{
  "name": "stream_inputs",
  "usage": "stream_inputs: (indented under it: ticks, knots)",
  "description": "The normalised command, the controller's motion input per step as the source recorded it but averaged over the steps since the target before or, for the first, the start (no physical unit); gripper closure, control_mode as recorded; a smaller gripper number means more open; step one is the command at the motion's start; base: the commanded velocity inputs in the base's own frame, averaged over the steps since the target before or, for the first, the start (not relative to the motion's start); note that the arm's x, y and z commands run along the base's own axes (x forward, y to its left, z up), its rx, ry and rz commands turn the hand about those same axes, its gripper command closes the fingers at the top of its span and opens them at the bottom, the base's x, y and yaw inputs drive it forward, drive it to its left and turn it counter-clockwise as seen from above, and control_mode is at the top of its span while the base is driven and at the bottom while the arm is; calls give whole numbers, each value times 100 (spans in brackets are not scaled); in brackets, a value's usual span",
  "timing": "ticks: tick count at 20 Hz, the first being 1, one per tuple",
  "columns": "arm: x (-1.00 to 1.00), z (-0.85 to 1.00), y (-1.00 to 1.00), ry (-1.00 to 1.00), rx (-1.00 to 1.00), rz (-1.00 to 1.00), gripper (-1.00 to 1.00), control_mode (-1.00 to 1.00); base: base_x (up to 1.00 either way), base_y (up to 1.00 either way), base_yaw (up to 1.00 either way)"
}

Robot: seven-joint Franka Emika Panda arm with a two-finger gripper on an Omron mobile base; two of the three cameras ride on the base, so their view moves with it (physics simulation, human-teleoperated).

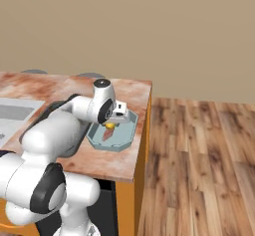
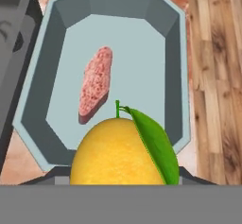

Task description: Place one lemon and one steak in each tupperware on the nearby counter, to pack two identical lunches.

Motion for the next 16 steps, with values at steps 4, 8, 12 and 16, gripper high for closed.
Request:
stream_inputs:
  ticks: [4,8,12,16]
  knots:
    - [25,-26,-2,0,0,0,100,-100,0,0,0]
    - [36,-7,3,0,0,0,100,-100,0,0,0]
    - [34,-16,0,0,-1,0,100,-100,0,0,0]
    - [27,-25,0,0,-2,0,100,-100,0,0,0]
